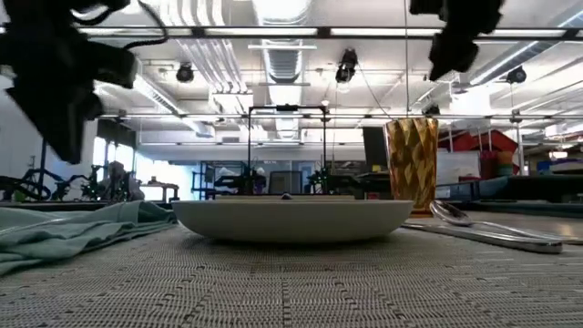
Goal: Set table place
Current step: Adjust the gray placemat
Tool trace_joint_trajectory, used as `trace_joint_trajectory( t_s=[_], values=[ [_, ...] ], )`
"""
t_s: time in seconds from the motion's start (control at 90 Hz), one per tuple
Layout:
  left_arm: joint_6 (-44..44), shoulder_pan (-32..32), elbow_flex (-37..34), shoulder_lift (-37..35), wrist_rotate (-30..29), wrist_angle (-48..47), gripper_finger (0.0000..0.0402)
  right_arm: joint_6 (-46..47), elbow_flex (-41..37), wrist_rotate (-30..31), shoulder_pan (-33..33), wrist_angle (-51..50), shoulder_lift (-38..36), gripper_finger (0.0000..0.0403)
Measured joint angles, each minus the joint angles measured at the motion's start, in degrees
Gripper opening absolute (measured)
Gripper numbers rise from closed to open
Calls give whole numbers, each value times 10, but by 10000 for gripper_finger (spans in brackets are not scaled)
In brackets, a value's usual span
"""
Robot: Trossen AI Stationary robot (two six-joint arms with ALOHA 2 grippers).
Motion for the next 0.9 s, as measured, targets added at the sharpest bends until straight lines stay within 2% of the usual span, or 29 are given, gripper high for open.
trace_joint_trajectory(
  t_s=[0.2, 0.467, 0.556, 0.711, 0.9],
  values=[
    [-5, 13, -74, 3, -43, 49, 114, 38, -66, 1, 34, 57, -2, 103],
    [36, 62, -169, 5, -44, 192, 114, 78, -103, 11, 57, 72, -1, 78],
    [44, 78, -183, 4, -50, 213, 114, 82, -104, 18, 58, 73, -1, 69],
    [54, 98, -189, 4, -93, 213, 114, 82, -104, 26, 58, 74, -1, 54],
    [73, 117, -189, 4, -89, 215, 114, 85, -104, 43, 58, 75, -1, 40]
  ],
)
